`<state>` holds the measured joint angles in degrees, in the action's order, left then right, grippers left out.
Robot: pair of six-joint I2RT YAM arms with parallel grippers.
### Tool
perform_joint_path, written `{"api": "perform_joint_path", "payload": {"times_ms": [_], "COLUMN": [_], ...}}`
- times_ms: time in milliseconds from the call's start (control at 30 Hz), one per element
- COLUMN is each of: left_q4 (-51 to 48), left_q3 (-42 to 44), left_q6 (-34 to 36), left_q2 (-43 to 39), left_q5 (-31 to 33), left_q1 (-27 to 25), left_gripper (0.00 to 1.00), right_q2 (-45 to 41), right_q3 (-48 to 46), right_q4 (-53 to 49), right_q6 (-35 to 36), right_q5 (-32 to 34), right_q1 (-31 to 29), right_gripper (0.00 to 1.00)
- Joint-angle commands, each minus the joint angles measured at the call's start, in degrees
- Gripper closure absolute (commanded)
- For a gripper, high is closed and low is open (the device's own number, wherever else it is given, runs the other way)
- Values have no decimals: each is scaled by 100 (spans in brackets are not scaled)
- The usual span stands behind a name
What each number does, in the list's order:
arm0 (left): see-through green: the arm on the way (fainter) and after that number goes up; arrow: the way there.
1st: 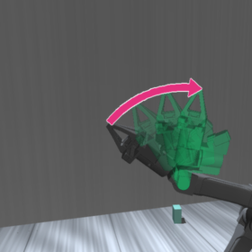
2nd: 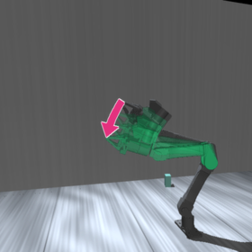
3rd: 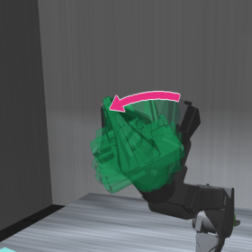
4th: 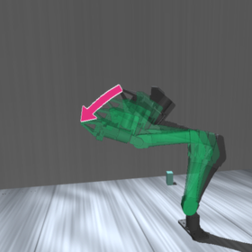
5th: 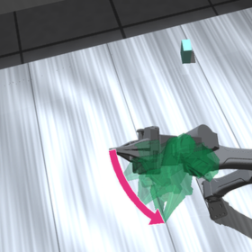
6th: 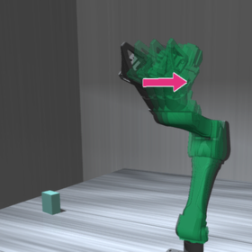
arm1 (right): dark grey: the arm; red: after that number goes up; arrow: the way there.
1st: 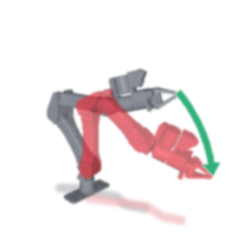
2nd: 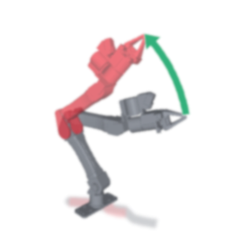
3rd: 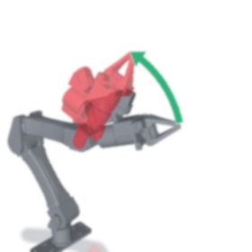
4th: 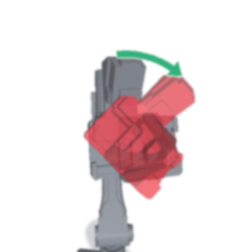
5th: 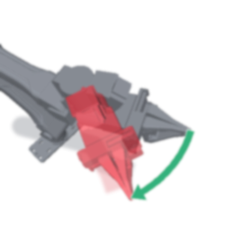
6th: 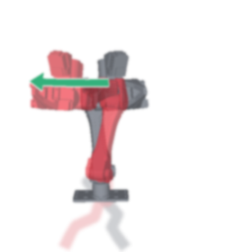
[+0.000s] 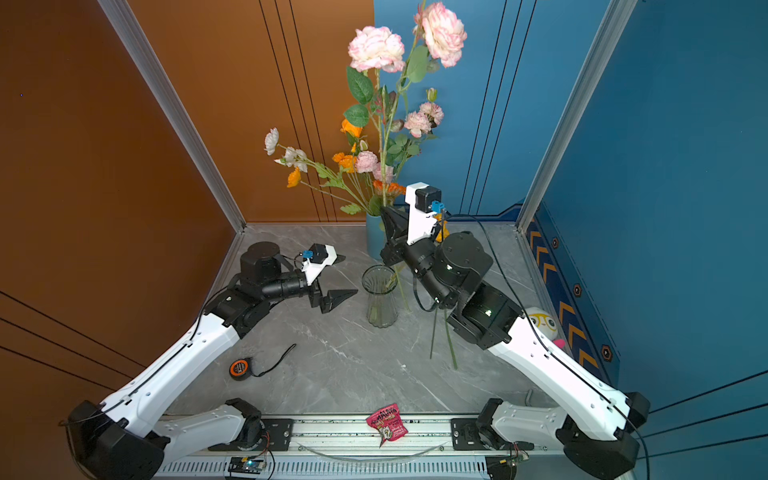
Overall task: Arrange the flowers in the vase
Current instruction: 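Carry the pink rose upright over the glass vase held by the left gripper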
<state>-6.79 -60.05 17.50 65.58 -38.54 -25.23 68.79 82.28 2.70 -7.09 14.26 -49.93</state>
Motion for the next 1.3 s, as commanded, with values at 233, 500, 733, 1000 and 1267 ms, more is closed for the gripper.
{"api": "perform_joint_path", "payload": {"times_ms": [233, 500, 733, 1000, 1267], "left_q4": [433, 626, 643, 639, 637], "left_q3": [64, 64, 64, 64, 64], "left_q6": [-370, -685, -713, -729, -740], "left_q2": [-128, -45, -30, -21, -32], "left_q5": [-426, -694, -725, -744, -751], "left_q1": [419, 641, 643, 643, 667], "left_gripper": [2, 2, 2, 2, 2], "right_q2": [856, 1061, 1275, 1362, 1468], "right_q3": [-632, -662, -874, -1840, -2274], "right_q4": [2563, 2972, 3301, 4063, 4123], "right_q6": [724, 841, 1043, 1156, 1373], "right_q5": [243, 304, 343, 269, 168], "right_q1": [-90, -87, -58, -21, -19], "right_gripper": [100, 100, 100, 100, 100]}}
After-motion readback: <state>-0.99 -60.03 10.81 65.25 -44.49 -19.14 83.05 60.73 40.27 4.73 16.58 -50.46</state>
